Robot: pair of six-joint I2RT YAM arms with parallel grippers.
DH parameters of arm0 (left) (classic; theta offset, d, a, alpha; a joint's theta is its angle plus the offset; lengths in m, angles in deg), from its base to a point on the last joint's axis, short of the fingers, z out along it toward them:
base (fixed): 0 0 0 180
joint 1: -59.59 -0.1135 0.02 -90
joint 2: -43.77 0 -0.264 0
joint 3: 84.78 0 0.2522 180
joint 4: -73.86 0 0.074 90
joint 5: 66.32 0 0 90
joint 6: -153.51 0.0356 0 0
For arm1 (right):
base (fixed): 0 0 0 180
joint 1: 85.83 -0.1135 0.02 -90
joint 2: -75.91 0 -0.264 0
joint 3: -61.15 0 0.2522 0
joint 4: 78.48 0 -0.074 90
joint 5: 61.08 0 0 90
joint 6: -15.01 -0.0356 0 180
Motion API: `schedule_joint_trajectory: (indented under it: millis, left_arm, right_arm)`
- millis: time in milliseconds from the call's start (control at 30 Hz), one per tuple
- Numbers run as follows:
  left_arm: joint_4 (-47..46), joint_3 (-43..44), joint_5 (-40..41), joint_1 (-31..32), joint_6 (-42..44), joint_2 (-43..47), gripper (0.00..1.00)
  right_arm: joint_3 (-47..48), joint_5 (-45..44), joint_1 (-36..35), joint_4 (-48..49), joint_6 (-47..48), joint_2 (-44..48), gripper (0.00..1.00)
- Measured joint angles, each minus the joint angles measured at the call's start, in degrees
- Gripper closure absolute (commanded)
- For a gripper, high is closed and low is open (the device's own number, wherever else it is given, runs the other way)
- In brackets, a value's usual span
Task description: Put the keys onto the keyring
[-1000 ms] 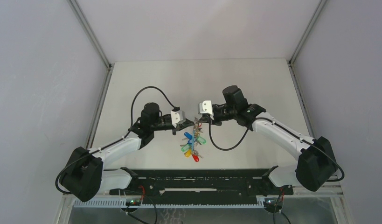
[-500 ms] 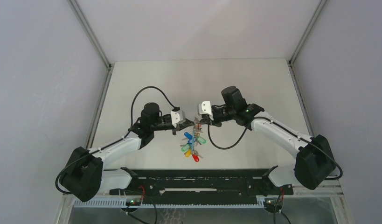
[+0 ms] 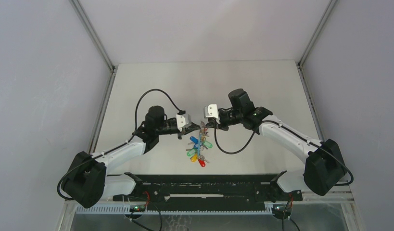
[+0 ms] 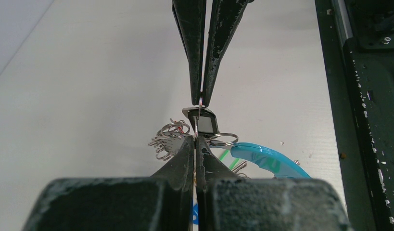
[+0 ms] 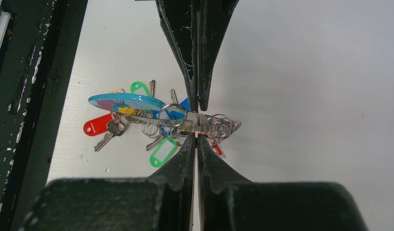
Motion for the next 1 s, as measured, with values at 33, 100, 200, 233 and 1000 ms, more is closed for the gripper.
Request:
schedule_joint_trajectory:
  millis: [33,100,200,233,1000]
  left_arm:
    - [0.0,0.0,0.0,-0.02,0.0,0.0,1.0]
    - [0.0,0.0,0.0,-0.02,0.0,0.0,1.0]
    - [0.0,0.0,0.0,-0.02,0.0,0.0,1.0]
    - [0.0,0.0,0.0,-0.09,-0.02,0.0,1.0]
    - [0.0,0.0,0.0,-0.11,-0.39,0.0,1.0]
  right_arm:
    - [0.0,0.0,0.0,0.0,-0.02,0.02,1.0]
    - [0.0,0.0,0.0,0.02,-0.02,0.04,1.0]
    - [-0.02,-0.04,0.0,0.2,-0.04,0.22,1.0]
    - [-0.04,-0.09,0.0,0.37,-0.04,0.31,1.0]
    - [-0.07,-0.07,-0.33,0.81,0.02,0.57,1.0]
